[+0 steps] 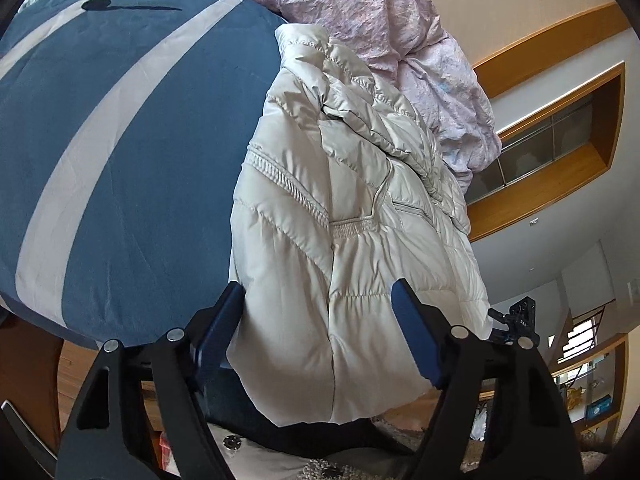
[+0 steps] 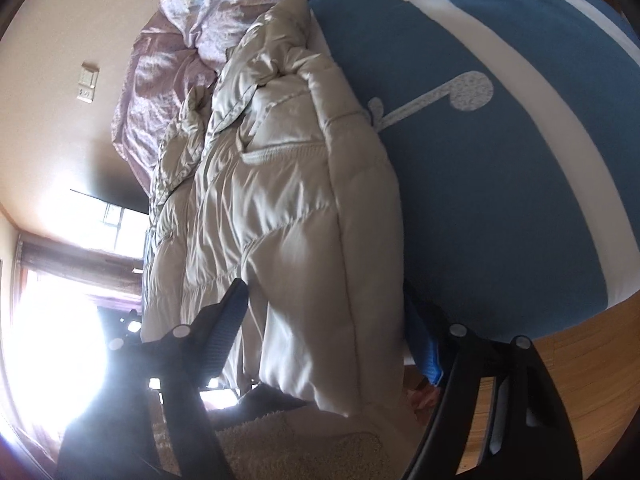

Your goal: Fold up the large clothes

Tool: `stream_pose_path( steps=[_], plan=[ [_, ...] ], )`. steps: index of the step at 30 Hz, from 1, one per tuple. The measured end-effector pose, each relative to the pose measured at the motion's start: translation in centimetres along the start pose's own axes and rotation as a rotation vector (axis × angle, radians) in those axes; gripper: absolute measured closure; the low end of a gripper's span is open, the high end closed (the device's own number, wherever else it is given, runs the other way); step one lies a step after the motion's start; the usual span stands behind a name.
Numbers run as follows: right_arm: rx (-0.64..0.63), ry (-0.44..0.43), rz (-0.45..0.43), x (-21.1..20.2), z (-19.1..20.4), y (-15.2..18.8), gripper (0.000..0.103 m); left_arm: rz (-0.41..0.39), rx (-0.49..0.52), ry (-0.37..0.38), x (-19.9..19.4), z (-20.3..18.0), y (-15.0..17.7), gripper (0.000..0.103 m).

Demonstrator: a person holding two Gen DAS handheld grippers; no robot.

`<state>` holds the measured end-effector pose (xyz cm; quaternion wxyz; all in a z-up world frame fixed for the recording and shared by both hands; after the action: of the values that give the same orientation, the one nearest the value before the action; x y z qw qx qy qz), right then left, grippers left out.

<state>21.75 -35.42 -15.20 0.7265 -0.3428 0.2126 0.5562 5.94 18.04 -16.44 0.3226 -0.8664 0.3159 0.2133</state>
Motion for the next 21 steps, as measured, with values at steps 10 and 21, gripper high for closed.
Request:
stream_pose_path(
  steps=[10, 21],
  plan=[
    [-0.015, -0.060, 0.031, 0.0, 0.9, 1.3, 0.031, 0.012, -0.025, -0.053, -1.2, 0.5, 1.5, 0.040],
    [-0.038, -0.112, 0.053, 0.6, 1.8, 2.6, 0.033, 0.133, -0.122, -0.006, 0.1, 0.4, 3.5, 0.040]
  ],
)
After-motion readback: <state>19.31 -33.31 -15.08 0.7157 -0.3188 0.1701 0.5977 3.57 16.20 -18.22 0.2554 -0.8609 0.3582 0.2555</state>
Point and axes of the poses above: each gripper's, at about its wrist camera, not at the fingertips, and x roughly the way its jaws point, z to its left, y to its underside, the point moved 7 cm from there along x, roughly the way its jaws point, and after that the axes turned 4 degrees about -z, right-handed, at the moved point
